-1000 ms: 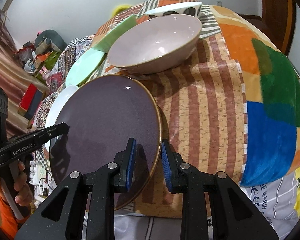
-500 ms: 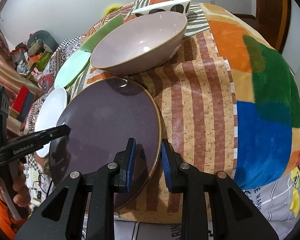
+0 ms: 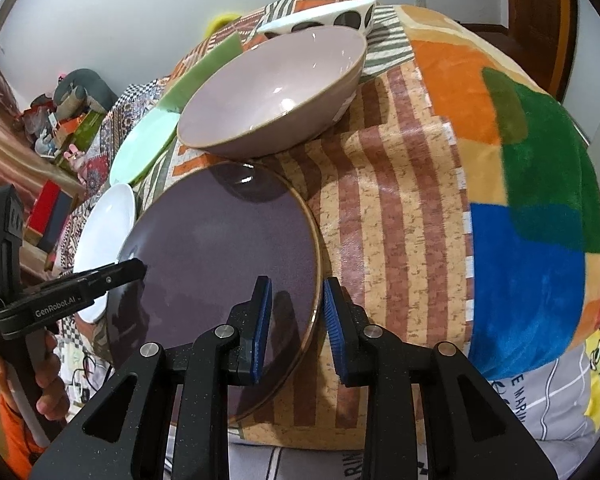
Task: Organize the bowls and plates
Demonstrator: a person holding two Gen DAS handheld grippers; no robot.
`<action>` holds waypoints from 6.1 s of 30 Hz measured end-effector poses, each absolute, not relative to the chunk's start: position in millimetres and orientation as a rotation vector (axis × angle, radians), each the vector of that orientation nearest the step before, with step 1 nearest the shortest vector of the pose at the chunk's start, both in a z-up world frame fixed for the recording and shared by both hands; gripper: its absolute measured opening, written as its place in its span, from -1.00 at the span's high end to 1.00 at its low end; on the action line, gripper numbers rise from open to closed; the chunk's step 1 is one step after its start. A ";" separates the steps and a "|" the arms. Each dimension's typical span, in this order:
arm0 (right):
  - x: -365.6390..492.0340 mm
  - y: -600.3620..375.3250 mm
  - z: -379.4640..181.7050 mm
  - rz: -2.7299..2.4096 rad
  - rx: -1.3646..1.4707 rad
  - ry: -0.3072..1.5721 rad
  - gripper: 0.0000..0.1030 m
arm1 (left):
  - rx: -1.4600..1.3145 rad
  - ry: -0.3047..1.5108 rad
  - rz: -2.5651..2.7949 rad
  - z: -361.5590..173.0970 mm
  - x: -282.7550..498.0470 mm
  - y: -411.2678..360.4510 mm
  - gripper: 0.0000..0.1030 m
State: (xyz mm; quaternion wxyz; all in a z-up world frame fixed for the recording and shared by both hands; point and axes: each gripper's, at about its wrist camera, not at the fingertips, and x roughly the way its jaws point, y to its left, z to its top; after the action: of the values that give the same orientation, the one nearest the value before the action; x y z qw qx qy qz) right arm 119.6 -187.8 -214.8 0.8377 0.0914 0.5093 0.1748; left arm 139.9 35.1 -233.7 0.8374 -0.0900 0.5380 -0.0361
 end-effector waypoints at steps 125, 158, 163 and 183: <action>140.4 -4.8 -184.2 0.626 -0.064 1.029 0.53 | -0.411 0.902 0.143 -195.9 58.8 201.1 0.56; 106.0 -111.5 -163.0 0.549 0.068 0.950 0.53 | -0.285 0.924 0.007 -163.2 66.4 100.0 0.55; 104.3 -126.6 -168.0 0.532 0.085 0.961 0.53 | -0.270 0.947 -0.013 -168.5 72.4 86.8 0.55; 105.3 -168.0 -201.7 0.469 0.185 1.058 0.52 | -0.207 1.094 -0.068 -207.8 102.1 47.4 0.55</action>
State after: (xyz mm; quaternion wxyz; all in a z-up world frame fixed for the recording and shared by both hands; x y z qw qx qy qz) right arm 105.3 -168.0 -201.7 0.8332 0.0871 0.4993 0.2211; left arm 102.1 47.4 -207.8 0.8484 -0.0983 0.5191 -0.0325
